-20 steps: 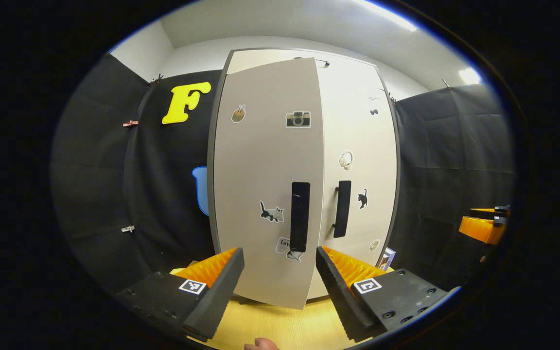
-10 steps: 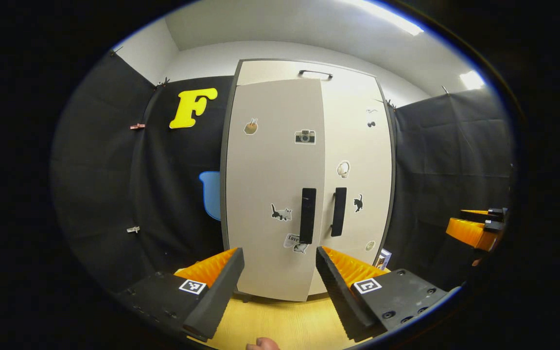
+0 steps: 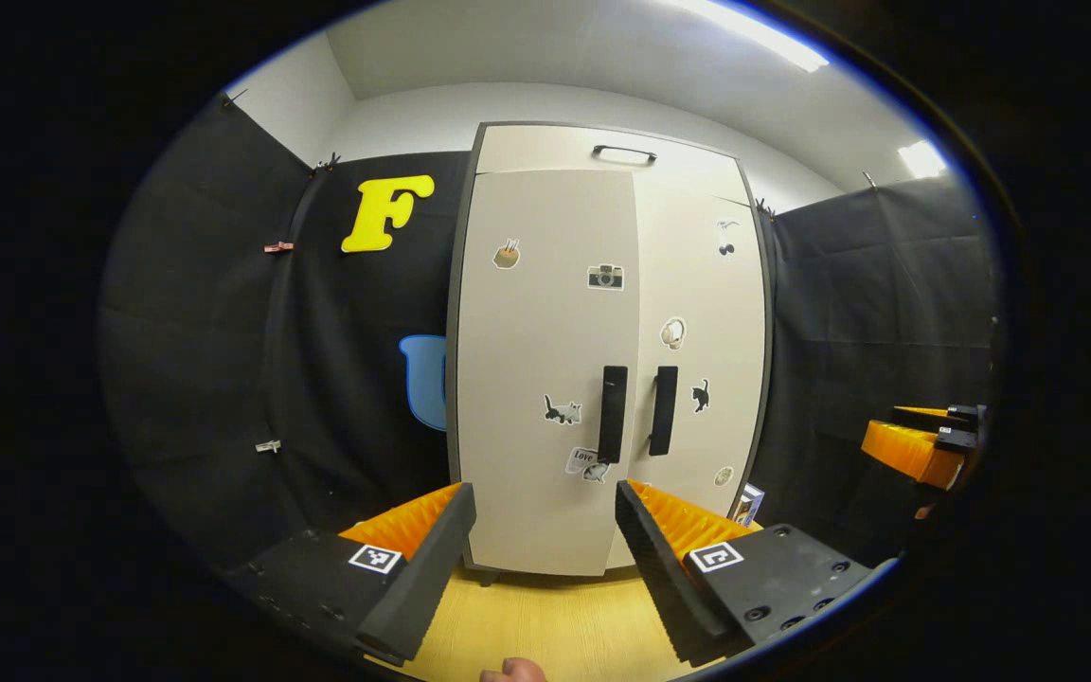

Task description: Grab one shoe with the right hand and put it into the shoe cabinet, grab the other shoe with the left hand and put it into the shoe cabinet; then close the right door with the right hand and the left door with the left hand.

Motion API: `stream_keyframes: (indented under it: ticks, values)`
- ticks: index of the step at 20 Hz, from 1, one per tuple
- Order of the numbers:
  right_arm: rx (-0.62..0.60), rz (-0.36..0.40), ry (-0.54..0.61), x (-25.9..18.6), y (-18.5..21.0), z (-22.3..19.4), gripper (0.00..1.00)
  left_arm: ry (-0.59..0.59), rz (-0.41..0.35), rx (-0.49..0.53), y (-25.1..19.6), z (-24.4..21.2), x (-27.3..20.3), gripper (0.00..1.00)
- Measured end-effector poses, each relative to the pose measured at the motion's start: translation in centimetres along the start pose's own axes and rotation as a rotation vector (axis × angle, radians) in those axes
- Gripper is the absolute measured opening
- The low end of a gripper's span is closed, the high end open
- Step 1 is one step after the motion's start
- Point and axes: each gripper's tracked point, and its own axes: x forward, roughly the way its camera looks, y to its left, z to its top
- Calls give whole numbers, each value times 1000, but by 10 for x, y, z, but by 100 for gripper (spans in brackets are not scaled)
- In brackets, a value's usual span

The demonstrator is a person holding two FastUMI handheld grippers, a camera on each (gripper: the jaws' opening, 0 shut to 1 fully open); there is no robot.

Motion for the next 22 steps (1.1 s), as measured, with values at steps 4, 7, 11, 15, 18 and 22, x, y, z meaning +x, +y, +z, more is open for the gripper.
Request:
stream_keyframes:
  ticks: [4,7,11,15,18,22]
  values:
    - [-5,2,3,1,3,-3,97,-4,2,4,2,1,0,94]
    - [-5,4,5,2,4,-4,97,-6,0,2,1,1,0,94]
    - [-7,3,2,3,3,-3,97,-10,-6,10,-1,1,1,94]
    - [-3,0,0,2,1,-4,97,-9,-6,11,-3,0,2,94]
    - [-4,0,2,2,1,-5,97,-6,-2,12,-1,-2,2,94]
    - [-6,1,1,2,1,-5,97,-10,5,13,0,-1,2,94]
